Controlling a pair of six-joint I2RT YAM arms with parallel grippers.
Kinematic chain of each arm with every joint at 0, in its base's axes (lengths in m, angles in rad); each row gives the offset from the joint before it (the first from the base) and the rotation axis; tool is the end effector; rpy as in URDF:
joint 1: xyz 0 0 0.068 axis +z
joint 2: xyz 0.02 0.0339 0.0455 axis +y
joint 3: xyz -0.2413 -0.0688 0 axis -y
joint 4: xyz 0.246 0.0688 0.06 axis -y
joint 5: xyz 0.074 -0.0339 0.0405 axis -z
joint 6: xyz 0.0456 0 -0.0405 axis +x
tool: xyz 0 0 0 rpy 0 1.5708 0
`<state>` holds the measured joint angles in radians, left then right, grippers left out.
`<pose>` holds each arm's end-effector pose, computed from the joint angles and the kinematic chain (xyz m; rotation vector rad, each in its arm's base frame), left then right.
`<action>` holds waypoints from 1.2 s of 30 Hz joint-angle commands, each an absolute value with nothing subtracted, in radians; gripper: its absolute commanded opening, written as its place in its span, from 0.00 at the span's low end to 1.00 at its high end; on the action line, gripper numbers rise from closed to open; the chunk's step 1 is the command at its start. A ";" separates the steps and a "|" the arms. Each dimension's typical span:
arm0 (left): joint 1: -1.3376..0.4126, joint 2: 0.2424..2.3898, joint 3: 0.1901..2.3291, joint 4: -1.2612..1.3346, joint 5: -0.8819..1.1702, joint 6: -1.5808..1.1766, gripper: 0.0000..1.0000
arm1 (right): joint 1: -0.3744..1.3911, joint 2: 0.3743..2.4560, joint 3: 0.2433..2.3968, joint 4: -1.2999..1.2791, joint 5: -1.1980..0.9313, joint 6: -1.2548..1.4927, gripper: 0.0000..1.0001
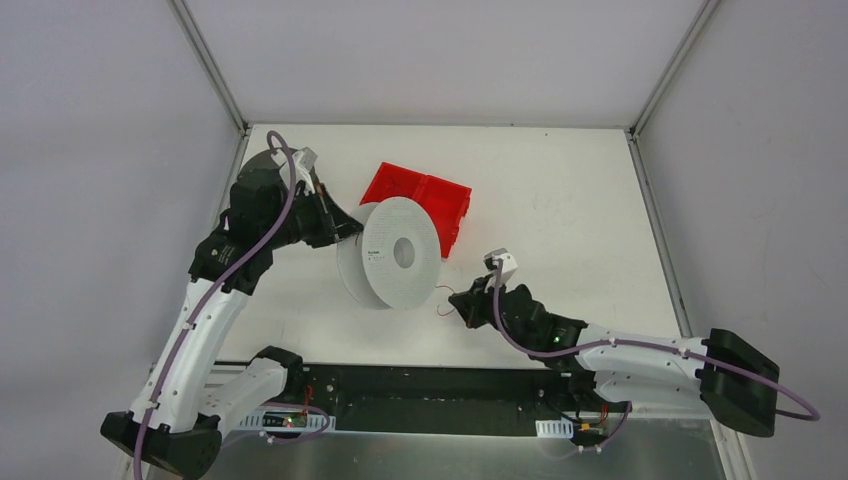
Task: Wrap the cables
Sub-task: Wrap the cable around the cable reel.
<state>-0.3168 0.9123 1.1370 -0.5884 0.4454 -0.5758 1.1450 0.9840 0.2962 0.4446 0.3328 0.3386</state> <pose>0.1900 -0.0830 0.3767 0.0516 2.0356 -1.0096 0.1078 0.2017 0.1764 -0.5022 1.7966 0.7484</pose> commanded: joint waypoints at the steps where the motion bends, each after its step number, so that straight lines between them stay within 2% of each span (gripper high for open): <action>1: -0.264 0.881 1.120 -0.456 0.538 -0.666 0.00 | 1.173 0.930 0.299 0.442 0.360 0.315 0.00; 6: -0.255 0.865 1.039 -0.345 0.457 -0.729 0.00 | 1.296 0.946 0.364 0.464 0.339 0.225 0.00; 13: -0.259 0.890 1.016 -0.379 0.322 -0.584 0.00 | 1.462 1.048 0.595 0.318 0.447 0.088 0.00; 19: -0.332 0.889 1.022 -0.490 0.119 -0.414 0.00 | 1.482 1.146 0.775 0.243 0.455 0.007 0.00; 24: -0.432 0.916 1.051 -0.590 -0.062 -0.291 0.00 | 1.483 1.205 0.887 0.181 0.471 -0.171 0.00; 31: -0.476 0.959 1.062 -0.653 -0.056 -0.185 0.00 | 1.482 1.263 0.946 0.221 0.503 -0.463 0.00; 36: -0.476 0.946 1.010 -0.655 0.037 -0.115 0.00 | 1.481 1.269 0.912 0.373 0.497 -0.615 0.01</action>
